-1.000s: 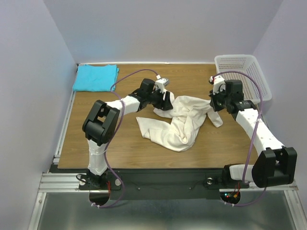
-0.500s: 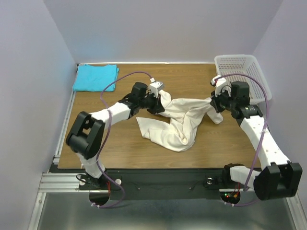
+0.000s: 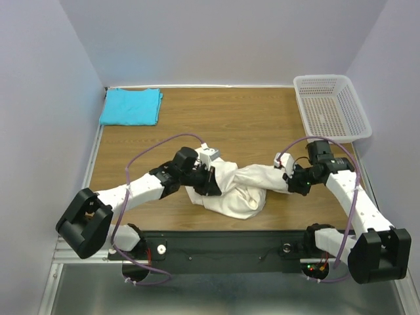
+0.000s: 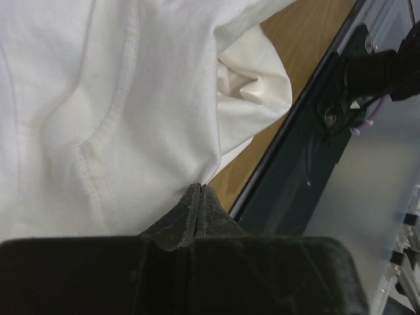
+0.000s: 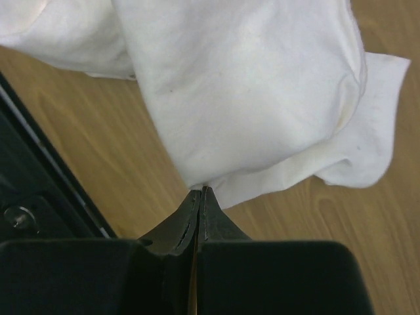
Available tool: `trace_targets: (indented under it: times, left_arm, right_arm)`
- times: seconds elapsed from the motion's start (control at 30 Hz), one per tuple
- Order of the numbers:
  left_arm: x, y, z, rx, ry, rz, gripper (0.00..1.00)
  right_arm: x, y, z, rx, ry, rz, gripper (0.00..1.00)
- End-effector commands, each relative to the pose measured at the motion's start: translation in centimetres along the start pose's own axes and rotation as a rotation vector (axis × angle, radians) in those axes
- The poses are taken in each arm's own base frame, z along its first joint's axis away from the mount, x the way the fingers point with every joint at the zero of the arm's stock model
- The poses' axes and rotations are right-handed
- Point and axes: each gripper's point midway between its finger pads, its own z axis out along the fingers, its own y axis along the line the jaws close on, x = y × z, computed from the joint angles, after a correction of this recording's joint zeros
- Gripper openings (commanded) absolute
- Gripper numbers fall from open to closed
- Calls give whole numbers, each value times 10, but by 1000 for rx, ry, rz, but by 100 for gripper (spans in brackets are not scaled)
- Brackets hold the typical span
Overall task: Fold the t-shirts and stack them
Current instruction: Flatten the tshirt out
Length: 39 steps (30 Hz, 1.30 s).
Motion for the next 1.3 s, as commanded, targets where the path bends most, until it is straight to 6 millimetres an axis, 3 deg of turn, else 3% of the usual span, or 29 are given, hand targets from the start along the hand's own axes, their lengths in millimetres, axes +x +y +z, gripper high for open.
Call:
trace_targets:
  times: [0.0,0.03,0.07,0.13,0.17,0.3,0.37,0.47,0.5,0.6,0.73,0.9,1.07,1.27]
  left_arm:
    - [26,-19,1,26,98,-69,10]
    - [32,-18,1,-9,126,-68,22]
    - [31,-15,0,-35,127,-57,31]
    - [16,-20,-9,-57,80,-9,42]
    - [9,-17,-14,-97,48,7,51]
    - [-36,-28,-46,-152,-147,141,66]
    - [-55,-33,-59,-164,-242,208,73]
    - [-67,-31,-58,-173,-289,249,78]
    - [-68,-28,-53,-177,-284,248,77]
    - [-68,-15,-22,-189,-209,226,78]
    - [-79,5,1,-244,-203,196,77]
    - [-82,32,12,-297,-194,138,77]
    - [-74,35,11,-279,-193,121,77]
    - [-74,31,1,-266,-217,125,77]
  right_arm:
    - [13,21,-3,-108,41,-67,2]
    - [15,22,-3,-113,51,-64,6]
    - [16,21,-2,-109,57,-58,27]
    - [13,16,-6,-85,62,-53,46]
    - [7,13,-9,-70,46,-53,51]
    - [-37,3,-28,-12,-102,-8,66]
    - [-62,-14,-34,43,-188,18,70]
    - [-81,-38,-27,83,-247,146,71]
    - [-81,-43,-16,64,-239,240,70]
    - [-87,-50,12,-39,-235,343,70]
    - [-97,-64,27,-94,-244,338,72]
    - [-87,-80,54,-135,-185,335,72]
    - [-69,-64,72,-223,-140,350,65]
    - [-60,-40,80,-318,-109,349,54]
